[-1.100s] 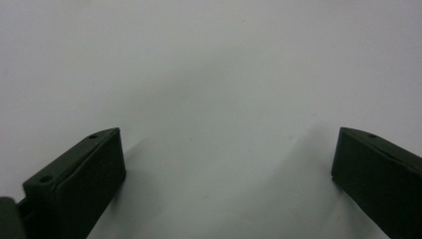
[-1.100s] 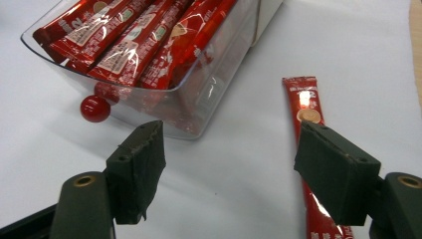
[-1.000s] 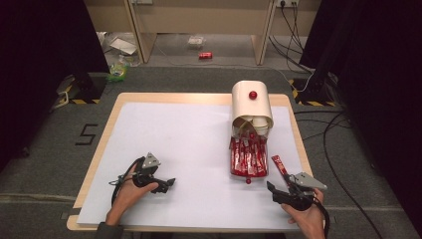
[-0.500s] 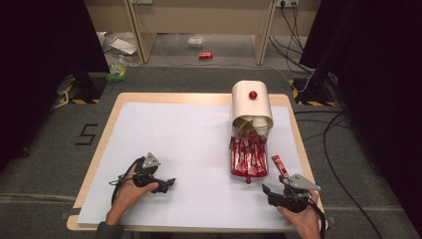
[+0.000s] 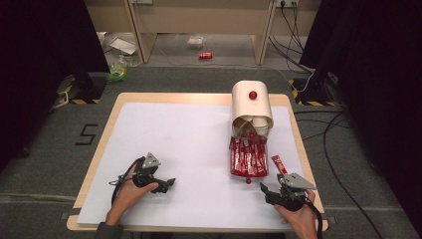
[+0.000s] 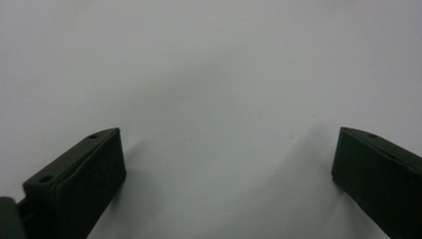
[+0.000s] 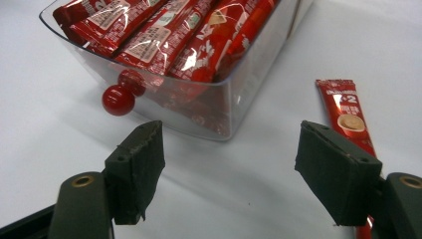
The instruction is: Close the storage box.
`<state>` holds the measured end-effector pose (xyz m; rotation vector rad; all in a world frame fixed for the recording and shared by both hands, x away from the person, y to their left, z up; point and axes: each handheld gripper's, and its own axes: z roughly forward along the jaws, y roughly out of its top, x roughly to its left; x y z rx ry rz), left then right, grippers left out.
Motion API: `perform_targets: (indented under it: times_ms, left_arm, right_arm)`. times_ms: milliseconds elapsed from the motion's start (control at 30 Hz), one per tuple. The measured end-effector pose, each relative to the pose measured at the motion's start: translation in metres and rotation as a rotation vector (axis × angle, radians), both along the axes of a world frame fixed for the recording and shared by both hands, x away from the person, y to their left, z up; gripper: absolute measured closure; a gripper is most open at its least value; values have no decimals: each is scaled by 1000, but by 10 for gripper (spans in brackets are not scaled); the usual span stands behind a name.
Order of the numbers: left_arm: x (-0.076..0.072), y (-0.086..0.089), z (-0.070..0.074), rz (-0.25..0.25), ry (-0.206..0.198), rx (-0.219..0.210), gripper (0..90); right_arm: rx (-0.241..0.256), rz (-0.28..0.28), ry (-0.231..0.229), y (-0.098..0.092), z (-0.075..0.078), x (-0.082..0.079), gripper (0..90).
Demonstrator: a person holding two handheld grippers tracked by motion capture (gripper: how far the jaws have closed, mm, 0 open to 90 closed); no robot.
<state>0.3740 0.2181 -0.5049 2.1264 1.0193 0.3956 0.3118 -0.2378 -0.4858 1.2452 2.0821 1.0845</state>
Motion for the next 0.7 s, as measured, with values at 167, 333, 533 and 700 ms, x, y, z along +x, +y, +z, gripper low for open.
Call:
perform_targets:
  times_ms: [167,333,533,700]
  left_arm:
    - [0,0,0,0,0,0,0]
    - [0,0,0,0,0,0,0]
    - [0,0,0,0,0,0,0]
    - [0,0,0,0,1,0,0]
  right_arm:
    - [-7,11,-17,5,0,2,280]
    - [-7,11,-35,6,0,4,296]
    - [-4,5,-44,8,1,7,297]
    - [-14,16,-44,12,0,8,298]
